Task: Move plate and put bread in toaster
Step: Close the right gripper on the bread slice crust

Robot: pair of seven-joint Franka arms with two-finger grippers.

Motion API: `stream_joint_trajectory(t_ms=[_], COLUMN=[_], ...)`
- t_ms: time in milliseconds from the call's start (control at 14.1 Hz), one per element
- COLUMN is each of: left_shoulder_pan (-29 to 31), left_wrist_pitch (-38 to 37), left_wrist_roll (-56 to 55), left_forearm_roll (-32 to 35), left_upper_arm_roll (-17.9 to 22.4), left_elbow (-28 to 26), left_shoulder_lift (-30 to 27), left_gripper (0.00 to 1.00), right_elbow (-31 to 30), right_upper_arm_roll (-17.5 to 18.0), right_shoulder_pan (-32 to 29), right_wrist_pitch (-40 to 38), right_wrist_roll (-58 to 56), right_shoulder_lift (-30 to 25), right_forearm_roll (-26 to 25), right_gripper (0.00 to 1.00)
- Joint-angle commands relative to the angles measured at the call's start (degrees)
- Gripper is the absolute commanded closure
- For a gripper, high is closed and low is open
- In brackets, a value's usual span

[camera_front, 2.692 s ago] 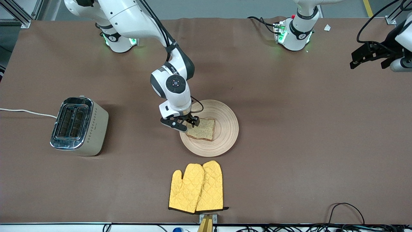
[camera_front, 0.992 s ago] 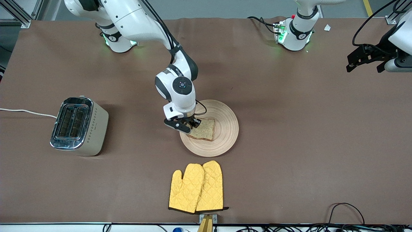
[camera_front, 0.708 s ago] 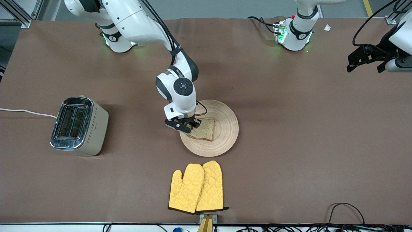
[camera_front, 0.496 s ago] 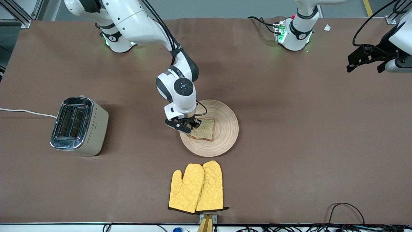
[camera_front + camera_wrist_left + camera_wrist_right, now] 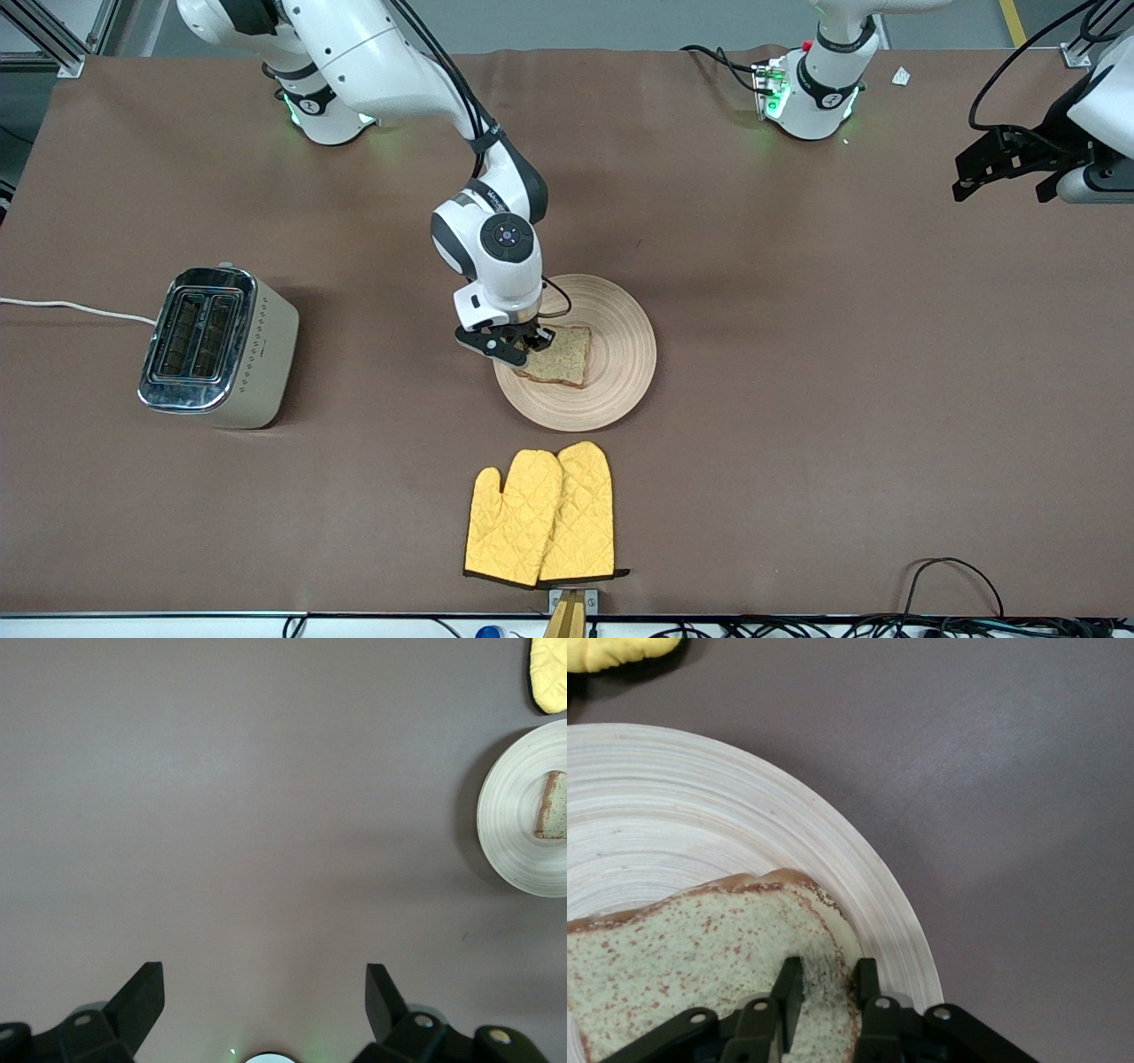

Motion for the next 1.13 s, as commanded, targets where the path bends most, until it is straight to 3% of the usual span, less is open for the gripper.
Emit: stream_joint_trajectory(t_ms=[0,567,1063], left_shoulder_pan=[-0.1,-0.2,-0.2], left_wrist_pitch=[-0.4,-0.4,-0.5], left_wrist_roll=[0.7,0.6,0.5], left_forearm_roll=[1.2,1.2,1.2], left_upper_arm_roll=[0.1,0.2,0.1], left_elbow=[1.2,1.2,1.2], left_shoulder_lift=[0.6,0.7,0.6], left_gripper=[0.00,0.00,0.00], right_elbow=[0.8,0.8,3.5], right_upper_arm_roll=[-0.5,-0.5,-0.4], right_shoulder_pan=[0.7,0.6,0.3], right_wrist_pitch=[-0.2,-0.1,-2.5], right_wrist_roll=[1.9,1.9,1.3], right_shoulder_lift=[0.9,0.9,0.1], right_forearm_roll=[-1.9,-2.6,-2.1], right_gripper=[0.83,1.00,1.00])
